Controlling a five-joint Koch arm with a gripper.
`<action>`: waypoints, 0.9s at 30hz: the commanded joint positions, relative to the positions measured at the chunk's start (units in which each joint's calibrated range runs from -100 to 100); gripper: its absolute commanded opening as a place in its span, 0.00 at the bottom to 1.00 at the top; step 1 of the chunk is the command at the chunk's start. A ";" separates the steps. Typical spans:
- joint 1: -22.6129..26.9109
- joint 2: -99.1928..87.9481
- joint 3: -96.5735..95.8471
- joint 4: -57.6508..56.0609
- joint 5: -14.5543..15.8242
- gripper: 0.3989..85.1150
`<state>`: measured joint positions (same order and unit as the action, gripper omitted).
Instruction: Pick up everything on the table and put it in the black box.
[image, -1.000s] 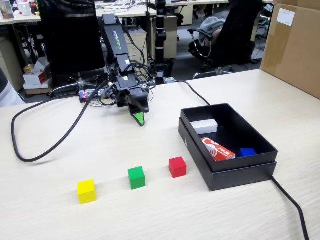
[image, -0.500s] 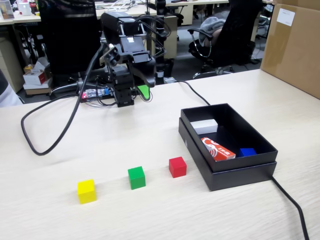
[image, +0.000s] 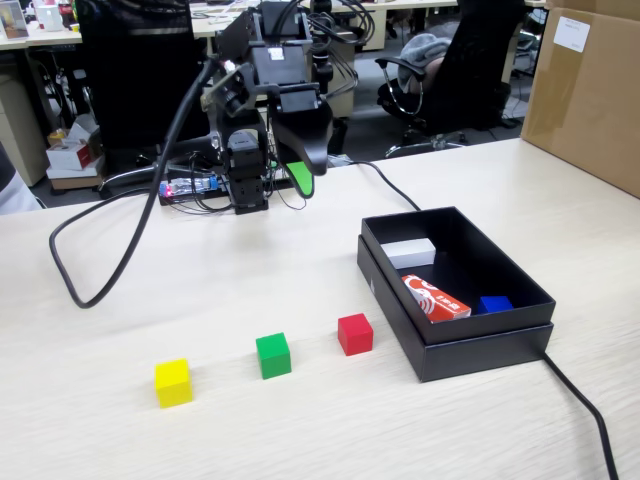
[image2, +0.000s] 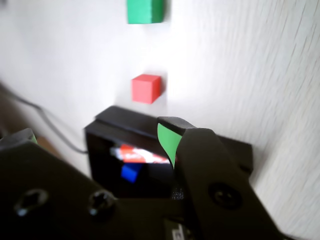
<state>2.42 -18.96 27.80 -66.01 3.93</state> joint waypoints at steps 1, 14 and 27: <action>0.05 6.74 6.02 3.16 0.05 0.56; 0.34 32.56 14.82 8.00 0.05 0.56; 1.66 40.71 15.99 8.86 0.34 0.56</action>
<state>3.69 22.72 39.02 -60.36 4.37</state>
